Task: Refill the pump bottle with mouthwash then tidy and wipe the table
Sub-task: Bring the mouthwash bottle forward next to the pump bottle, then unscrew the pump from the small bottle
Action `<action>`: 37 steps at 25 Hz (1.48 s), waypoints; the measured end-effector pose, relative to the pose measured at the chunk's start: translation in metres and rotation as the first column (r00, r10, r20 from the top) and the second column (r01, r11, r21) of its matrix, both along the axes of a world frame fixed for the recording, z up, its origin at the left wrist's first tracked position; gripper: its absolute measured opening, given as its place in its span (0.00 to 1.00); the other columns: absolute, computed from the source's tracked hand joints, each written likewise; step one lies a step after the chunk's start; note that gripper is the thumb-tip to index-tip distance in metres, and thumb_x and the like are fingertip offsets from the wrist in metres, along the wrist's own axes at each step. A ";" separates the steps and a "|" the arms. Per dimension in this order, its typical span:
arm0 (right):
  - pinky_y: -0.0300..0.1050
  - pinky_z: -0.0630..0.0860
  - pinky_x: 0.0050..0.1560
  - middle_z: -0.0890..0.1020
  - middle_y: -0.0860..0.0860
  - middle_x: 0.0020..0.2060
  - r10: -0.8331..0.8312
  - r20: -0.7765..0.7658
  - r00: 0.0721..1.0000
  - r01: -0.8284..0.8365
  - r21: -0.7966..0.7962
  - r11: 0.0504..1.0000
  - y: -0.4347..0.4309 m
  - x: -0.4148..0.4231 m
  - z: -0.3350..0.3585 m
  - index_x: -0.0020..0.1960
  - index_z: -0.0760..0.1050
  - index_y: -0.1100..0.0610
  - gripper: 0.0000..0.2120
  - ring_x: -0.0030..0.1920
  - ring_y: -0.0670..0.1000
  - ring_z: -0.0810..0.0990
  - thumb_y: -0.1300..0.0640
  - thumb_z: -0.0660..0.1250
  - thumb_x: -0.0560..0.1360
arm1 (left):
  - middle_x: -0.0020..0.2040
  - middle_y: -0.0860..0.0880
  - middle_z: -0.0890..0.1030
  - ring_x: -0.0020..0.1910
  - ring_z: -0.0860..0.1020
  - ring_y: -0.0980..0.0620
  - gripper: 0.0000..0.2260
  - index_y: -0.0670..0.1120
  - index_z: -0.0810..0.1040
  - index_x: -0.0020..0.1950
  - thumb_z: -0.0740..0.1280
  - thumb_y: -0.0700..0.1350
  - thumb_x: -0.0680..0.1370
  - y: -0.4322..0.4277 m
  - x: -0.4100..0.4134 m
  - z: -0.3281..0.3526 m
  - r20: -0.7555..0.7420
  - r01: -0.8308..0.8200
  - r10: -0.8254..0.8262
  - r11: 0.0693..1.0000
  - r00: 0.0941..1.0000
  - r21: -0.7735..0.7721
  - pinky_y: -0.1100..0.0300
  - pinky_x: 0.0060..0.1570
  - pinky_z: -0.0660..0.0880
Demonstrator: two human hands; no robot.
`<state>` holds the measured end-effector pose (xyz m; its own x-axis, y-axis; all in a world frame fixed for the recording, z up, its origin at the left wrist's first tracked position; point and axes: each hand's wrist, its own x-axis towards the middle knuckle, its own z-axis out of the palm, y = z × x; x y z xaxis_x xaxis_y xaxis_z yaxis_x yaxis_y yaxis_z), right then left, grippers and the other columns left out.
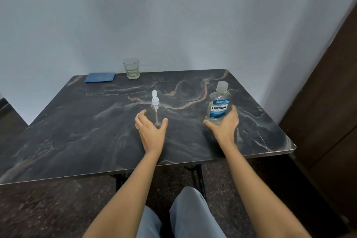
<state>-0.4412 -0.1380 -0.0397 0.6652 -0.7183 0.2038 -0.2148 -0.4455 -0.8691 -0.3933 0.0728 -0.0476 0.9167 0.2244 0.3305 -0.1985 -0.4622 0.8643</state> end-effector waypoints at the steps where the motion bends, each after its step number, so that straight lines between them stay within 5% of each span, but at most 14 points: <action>1: 0.56 0.64 0.71 0.65 0.60 0.69 -0.042 0.085 0.995 0.049 -0.074 0.996 0.012 -0.009 0.000 0.73 0.56 0.63 0.46 0.71 0.58 0.61 0.55 0.79 0.64 | 0.67 0.43 0.68 0.66 0.68 0.43 0.34 0.41 0.64 0.71 0.74 0.50 0.71 0.003 0.005 -0.002 -0.049 0.032 -0.033 0.999 0.998 -0.029 0.49 0.61 0.71; 4: 0.51 0.72 0.64 0.70 0.55 0.61 0.120 0.332 0.936 -0.048 -0.216 0.975 0.063 -0.016 0.004 0.65 0.66 0.61 0.28 0.63 0.51 0.69 0.59 0.74 0.69 | 0.68 0.47 0.73 0.67 0.71 0.49 0.35 0.46 0.65 0.73 0.75 0.53 0.70 0.007 0.012 -0.004 -0.172 0.099 -0.118 0.988 0.978 -0.117 0.53 0.65 0.69; 7: 0.44 0.76 0.59 0.76 0.48 0.54 0.397 0.315 0.862 -0.412 -0.020 0.911 0.105 0.015 0.023 0.58 0.72 0.56 0.20 0.56 0.45 0.76 0.56 0.74 0.70 | 0.58 0.52 0.80 0.58 0.77 0.52 0.23 0.49 0.74 0.65 0.73 0.52 0.73 0.007 0.015 -0.005 -0.209 0.109 -0.113 0.994 0.971 -0.031 0.60 0.56 0.71; 9: 0.40 0.76 0.57 0.78 0.47 0.53 0.446 0.298 0.844 -0.495 0.112 0.862 0.127 0.042 0.035 0.56 0.73 0.53 0.19 0.55 0.44 0.77 0.54 0.76 0.68 | 0.55 0.54 0.81 0.54 0.78 0.54 0.17 0.50 0.76 0.61 0.71 0.50 0.73 0.008 0.014 -0.005 -0.214 0.113 -0.117 0.993 0.970 -0.031 0.62 0.53 0.71; 13: 0.39 0.75 0.45 0.82 0.47 0.43 0.332 0.343 0.879 -0.425 0.243 0.872 0.158 0.069 0.038 0.45 0.75 0.53 0.13 0.46 0.45 0.79 0.54 0.77 0.66 | 0.49 0.52 0.83 0.48 0.80 0.53 0.11 0.48 0.77 0.57 0.67 0.45 0.75 0.007 0.013 -0.001 -0.220 0.097 -0.093 0.995 0.971 0.007 0.61 0.48 0.74; 16: 0.47 0.79 0.46 0.83 0.45 0.40 0.257 0.378 0.889 -0.379 0.296 0.877 0.161 0.074 0.029 0.44 0.78 0.51 0.09 0.44 0.45 0.81 0.52 0.76 0.68 | 0.47 0.51 0.83 0.45 0.79 0.54 0.09 0.47 0.77 0.57 0.64 0.43 0.77 0.006 0.013 -0.001 -0.226 0.091 -0.082 0.995 0.971 0.028 0.61 0.45 0.73; 27: 0.58 0.77 0.46 0.83 0.55 0.37 0.465 0.338 0.818 -0.528 0.120 0.841 0.146 0.079 0.026 0.47 0.81 0.48 0.06 0.41 0.61 0.80 0.48 0.70 0.72 | 0.53 0.50 0.83 0.52 0.80 0.51 0.14 0.47 0.76 0.62 0.67 0.46 0.76 0.007 0.014 -0.005 -0.208 0.133 -0.124 0.991 0.970 0.031 0.56 0.54 0.75; 32: 0.48 0.79 0.51 0.85 0.47 0.46 0.624 0.222 0.749 -0.649 0.055 0.759 0.119 0.086 0.033 0.60 0.77 0.49 0.12 0.47 0.50 0.83 0.59 0.63 0.78 | 0.51 0.50 0.82 0.51 0.80 0.51 0.16 0.47 0.76 0.61 0.70 0.50 0.76 0.006 0.015 -0.004 -0.201 0.129 -0.118 0.991 0.973 0.044 0.56 0.53 0.76; 37: 0.46 0.76 0.56 0.82 0.48 0.50 0.596 0.322 0.735 -0.665 0.174 0.726 0.125 0.075 0.027 0.56 0.74 0.55 0.10 0.52 0.44 0.80 0.63 0.63 0.77 | 0.51 0.50 0.82 0.50 0.80 0.51 0.15 0.47 0.76 0.61 0.70 0.50 0.76 0.006 0.013 -0.003 -0.200 0.128 -0.115 0.990 0.973 0.051 0.57 0.52 0.76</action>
<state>-0.3660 -0.0134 -0.0130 0.9404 -0.1950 0.2787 0.2513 -0.1542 -0.9556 -0.3802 0.0793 -0.0507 0.9842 0.0915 0.1518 -0.0864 -0.5000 0.8617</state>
